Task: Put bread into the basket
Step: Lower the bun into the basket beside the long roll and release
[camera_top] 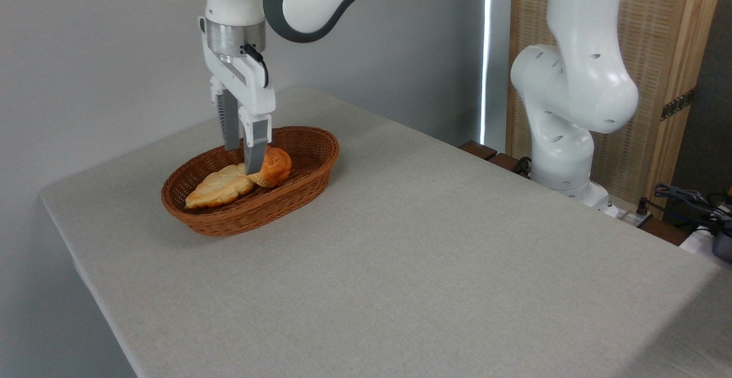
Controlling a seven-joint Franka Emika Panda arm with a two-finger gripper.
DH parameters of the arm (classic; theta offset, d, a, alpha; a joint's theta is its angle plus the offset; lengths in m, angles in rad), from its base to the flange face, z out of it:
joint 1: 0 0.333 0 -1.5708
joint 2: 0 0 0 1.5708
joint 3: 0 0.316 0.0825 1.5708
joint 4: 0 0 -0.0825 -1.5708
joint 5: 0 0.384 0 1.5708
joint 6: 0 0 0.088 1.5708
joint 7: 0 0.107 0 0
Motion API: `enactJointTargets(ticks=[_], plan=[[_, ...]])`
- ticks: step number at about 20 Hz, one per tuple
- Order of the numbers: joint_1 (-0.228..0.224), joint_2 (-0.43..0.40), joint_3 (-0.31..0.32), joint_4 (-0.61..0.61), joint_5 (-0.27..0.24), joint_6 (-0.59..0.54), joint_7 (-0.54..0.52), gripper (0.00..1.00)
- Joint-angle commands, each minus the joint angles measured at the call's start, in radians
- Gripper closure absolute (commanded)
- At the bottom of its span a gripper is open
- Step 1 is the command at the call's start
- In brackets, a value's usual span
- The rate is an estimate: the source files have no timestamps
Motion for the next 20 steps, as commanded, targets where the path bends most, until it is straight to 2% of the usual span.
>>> enactJointTargets(ticks=[1,3,4,5,7,10,12,15,20], plan=[[-0.003,-0.005,0.105,0.025,0.035,-0.017,0.001,0.00],[-0.003,-0.008,0.160,0.027,0.098,-0.043,0.050,0.00],[-0.001,-0.007,0.168,0.037,0.129,-0.087,0.079,0.00],[-0.001,-0.007,0.183,0.048,0.140,-0.125,0.104,0.00],[-0.001,-0.007,0.233,0.056,0.138,-0.166,0.142,0.00],[-0.001,0.003,0.286,0.054,0.105,-0.170,0.177,0.00],[-0.001,0.004,0.292,0.054,0.080,-0.181,0.204,0.00],[-0.001,0.003,0.292,0.054,0.080,-0.218,0.207,0.00],[-0.001,0.004,0.293,0.054,0.057,-0.212,0.205,0.00]])
